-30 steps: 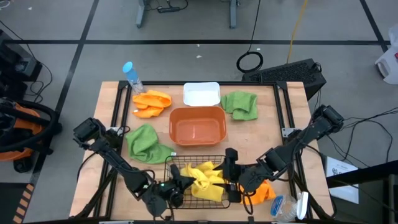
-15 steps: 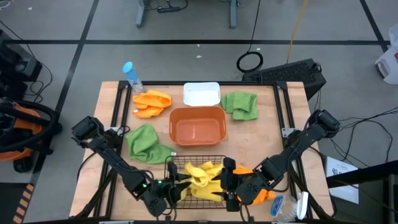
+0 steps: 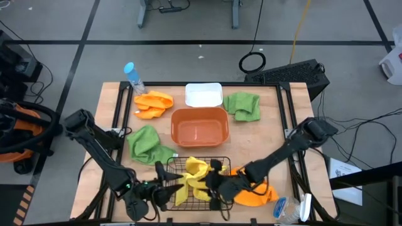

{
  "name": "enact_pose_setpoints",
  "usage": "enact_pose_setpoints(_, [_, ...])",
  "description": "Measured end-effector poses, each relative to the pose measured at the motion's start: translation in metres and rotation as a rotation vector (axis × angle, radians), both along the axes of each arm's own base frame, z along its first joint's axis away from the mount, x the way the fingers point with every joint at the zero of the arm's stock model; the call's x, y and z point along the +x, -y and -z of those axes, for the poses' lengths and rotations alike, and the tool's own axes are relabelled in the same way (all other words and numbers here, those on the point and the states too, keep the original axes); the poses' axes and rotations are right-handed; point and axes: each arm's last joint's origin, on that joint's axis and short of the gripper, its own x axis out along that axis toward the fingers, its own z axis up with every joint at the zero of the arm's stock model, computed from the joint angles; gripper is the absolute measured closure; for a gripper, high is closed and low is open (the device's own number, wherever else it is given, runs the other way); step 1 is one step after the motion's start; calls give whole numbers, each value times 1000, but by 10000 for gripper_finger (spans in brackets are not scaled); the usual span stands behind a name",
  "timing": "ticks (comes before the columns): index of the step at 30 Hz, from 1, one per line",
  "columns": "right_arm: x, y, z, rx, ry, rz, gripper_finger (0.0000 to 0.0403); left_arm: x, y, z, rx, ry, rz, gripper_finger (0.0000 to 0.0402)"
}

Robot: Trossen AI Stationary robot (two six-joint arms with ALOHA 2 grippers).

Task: Sort microfiber towel by color & place in baskets
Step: Put the yellow microfiber cloth into the black wire basket

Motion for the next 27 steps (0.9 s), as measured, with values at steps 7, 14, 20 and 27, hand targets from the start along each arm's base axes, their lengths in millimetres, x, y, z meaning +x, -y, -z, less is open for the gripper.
enact_pose_setpoints(7, [23, 34, 20, 19, -57, 107, 353, -7, -4, 3, 36, -3, -73, 221])
enact_pose_setpoints(14, [34, 46, 37, 60, -111, 100, 399, -17, -15, 16, -42, -60, -164, 221])
enact_pose_setpoints(20, [31, 39, 43, 86, -148, 76, 401, -21, -19, 19, -82, -67, -203, 221])
enact_pose_setpoints(27, [28, 33, 42, 98, -148, 56, 402, -20, -18, 19, -95, -60, -204, 221])
